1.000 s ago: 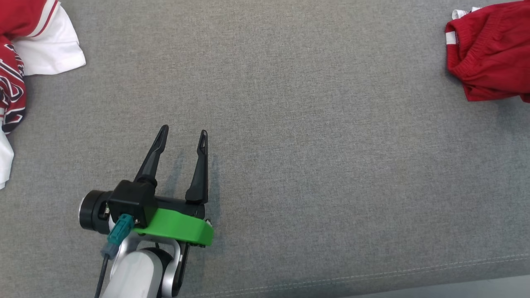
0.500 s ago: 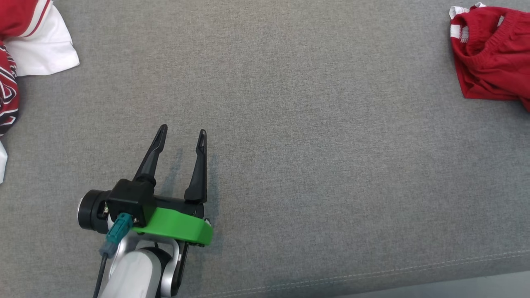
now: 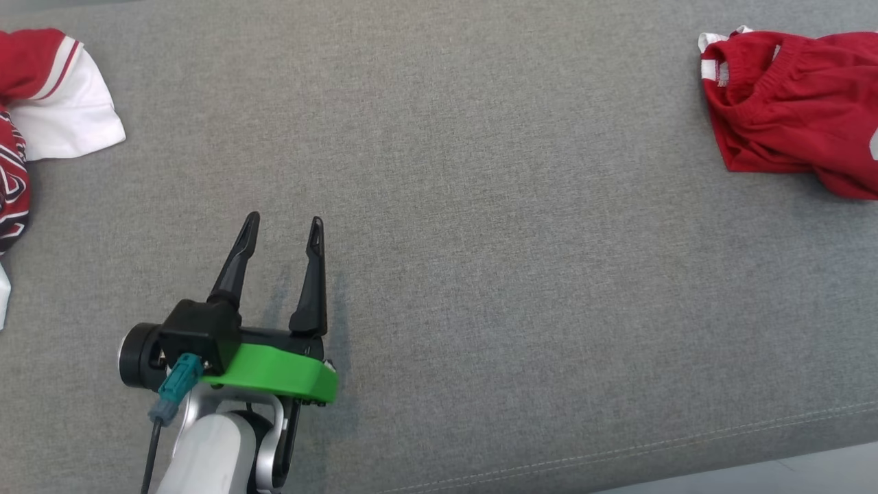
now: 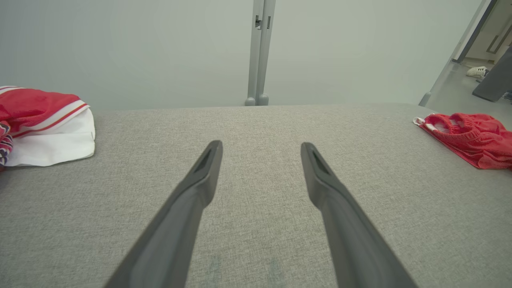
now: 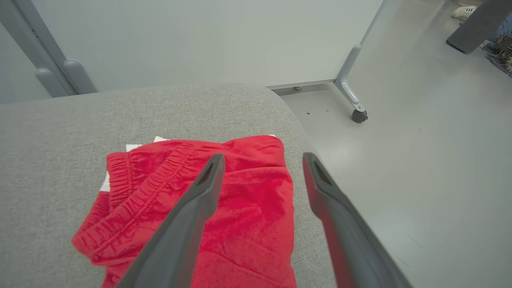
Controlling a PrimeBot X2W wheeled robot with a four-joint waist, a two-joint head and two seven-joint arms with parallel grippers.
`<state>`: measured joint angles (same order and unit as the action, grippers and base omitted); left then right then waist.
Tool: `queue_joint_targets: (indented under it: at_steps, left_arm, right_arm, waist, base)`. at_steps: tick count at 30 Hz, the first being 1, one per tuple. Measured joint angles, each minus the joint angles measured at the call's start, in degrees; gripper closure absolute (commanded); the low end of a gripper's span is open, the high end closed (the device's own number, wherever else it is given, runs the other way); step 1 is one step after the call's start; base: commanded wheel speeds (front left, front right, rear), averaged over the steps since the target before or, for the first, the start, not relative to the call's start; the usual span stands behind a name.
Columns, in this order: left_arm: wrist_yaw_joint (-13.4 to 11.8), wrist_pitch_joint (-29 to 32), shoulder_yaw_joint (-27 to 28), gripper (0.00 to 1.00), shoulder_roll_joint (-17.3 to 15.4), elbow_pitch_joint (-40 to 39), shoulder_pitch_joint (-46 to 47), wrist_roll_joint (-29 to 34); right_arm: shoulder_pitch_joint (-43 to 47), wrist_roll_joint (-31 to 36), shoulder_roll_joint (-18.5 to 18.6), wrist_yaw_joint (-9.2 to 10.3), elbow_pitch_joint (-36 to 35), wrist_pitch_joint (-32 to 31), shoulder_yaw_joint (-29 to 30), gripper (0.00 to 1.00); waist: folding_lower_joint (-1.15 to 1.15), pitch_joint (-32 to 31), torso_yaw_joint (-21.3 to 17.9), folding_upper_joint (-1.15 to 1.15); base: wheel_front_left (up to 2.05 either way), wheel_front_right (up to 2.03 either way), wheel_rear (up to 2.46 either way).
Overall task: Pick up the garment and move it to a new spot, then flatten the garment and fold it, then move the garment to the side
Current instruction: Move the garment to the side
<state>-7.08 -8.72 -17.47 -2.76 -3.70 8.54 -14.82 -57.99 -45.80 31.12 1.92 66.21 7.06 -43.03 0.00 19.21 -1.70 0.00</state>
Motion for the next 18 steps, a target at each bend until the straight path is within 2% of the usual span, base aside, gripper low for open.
queue_joint_targets:
  at_steps: [9,18]
  left_arm:
    - [0.0,-2.08,3.52,0.0,0.09,4.11,0.01,-2.23]
    - [0.0,-3.28,8.06,0.0,0.2,8.14,-1.8,-3.26]
  right_arm:
    - [-0.05,0.49,-3.6,-1.99,-2.9,5.57,-0.41,0.0]
    - [4.67,-1.76,-8.2,-2.37,-5.73,7.32,2.53,0.0]
  waist:
    - [0.0,-5.17,-1.42,0.0]
    - [0.0,-11.78,-2.22,0.0]
  base:
    - [0.0,0.0,0.0]
    - [0.0,0.0,0.0]
